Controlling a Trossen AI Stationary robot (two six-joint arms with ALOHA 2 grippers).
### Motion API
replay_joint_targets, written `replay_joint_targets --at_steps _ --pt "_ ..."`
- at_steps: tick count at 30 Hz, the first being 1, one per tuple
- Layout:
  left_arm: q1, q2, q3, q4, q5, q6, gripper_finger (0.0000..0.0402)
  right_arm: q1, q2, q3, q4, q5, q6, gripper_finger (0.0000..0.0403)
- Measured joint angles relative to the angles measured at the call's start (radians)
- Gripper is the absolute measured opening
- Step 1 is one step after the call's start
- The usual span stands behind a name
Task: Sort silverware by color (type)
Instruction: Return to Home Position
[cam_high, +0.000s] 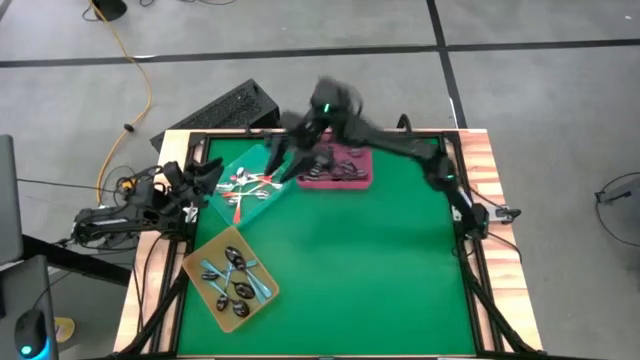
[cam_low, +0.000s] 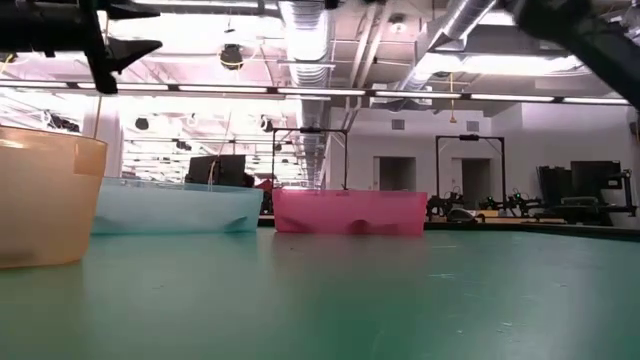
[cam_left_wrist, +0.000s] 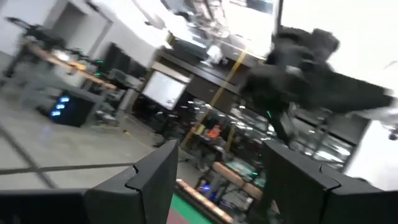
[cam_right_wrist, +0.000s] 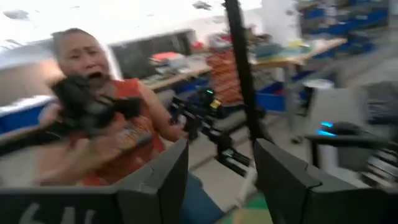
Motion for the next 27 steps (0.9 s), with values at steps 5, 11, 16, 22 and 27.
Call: replay_joint_targets --at_steps 5,11,16,22,27 --pt "0.0 0.001 0.025 -0.012 0.105 0.0 0.0219 -0.058 -0.243 0.0 -0.882 0.539 -0.726 0.02" --pt "0.001 0.002 0.028 -0.081 0.12 0.003 0.0219 -0.018 -0.408 -0.039 -1.213 0.727 -0.853 0.02" --pt "0.025 0.002 0.028 -0.081 0.125 -0.005 0.0219 -0.026 -0.568 -0.113 -1.299 0.803 -0.82 0.02" --pt "0.058 0.002 0.038 -0.083 0.15 -0.004 0.0219 -0.05 -0.861 -0.366 -1.179 0.829 -0.741 0.02" --pt "0.071 0.002 0.04 -0.096 0.179 0.015 0.0219 -0.057 -1.2 -0.812 -0.832 0.91 -0.657 0.0201"
